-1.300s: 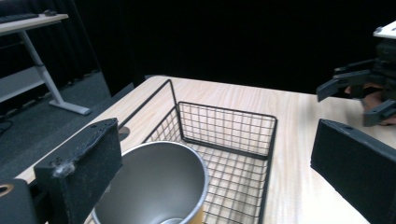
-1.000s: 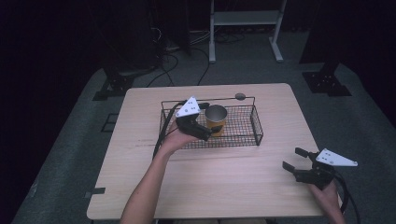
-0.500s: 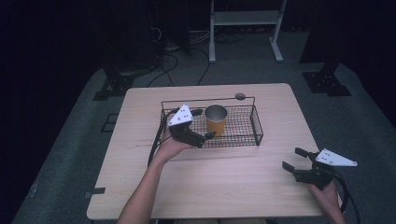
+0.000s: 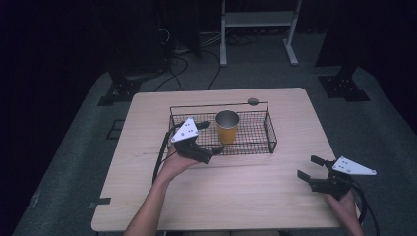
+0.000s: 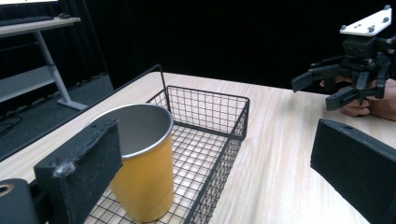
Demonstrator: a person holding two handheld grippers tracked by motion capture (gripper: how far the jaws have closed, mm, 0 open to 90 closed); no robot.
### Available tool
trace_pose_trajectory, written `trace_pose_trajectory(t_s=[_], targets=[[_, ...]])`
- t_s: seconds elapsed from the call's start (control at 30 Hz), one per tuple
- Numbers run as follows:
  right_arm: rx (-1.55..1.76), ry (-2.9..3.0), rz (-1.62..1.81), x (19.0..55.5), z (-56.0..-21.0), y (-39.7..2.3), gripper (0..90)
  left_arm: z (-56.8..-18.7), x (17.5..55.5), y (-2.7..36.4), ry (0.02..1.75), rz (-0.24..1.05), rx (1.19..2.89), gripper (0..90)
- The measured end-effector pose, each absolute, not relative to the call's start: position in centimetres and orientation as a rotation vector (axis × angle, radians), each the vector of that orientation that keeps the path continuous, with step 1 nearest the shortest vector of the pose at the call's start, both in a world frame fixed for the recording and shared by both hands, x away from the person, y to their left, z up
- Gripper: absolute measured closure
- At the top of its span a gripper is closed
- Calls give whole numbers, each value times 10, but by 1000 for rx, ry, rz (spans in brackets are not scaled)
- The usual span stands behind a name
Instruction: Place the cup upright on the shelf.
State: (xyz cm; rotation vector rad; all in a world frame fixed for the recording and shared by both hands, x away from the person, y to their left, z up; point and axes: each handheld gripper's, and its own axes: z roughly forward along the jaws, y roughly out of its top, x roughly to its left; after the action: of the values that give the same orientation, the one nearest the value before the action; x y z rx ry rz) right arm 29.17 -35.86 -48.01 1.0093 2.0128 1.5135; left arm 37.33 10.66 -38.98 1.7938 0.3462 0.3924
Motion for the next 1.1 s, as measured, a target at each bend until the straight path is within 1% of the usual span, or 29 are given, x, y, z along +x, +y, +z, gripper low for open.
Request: trace_pose_trajectory(t_s=[0.27, 1.1], targets=[[1009, 2013, 1513, 292, -480, -359, 142, -389, 362, 107, 324, 403, 1787, 15], [1016, 2009, 1510, 292, -480, -359, 142, -409, 336, 120, 336, 383, 1762, 15]])
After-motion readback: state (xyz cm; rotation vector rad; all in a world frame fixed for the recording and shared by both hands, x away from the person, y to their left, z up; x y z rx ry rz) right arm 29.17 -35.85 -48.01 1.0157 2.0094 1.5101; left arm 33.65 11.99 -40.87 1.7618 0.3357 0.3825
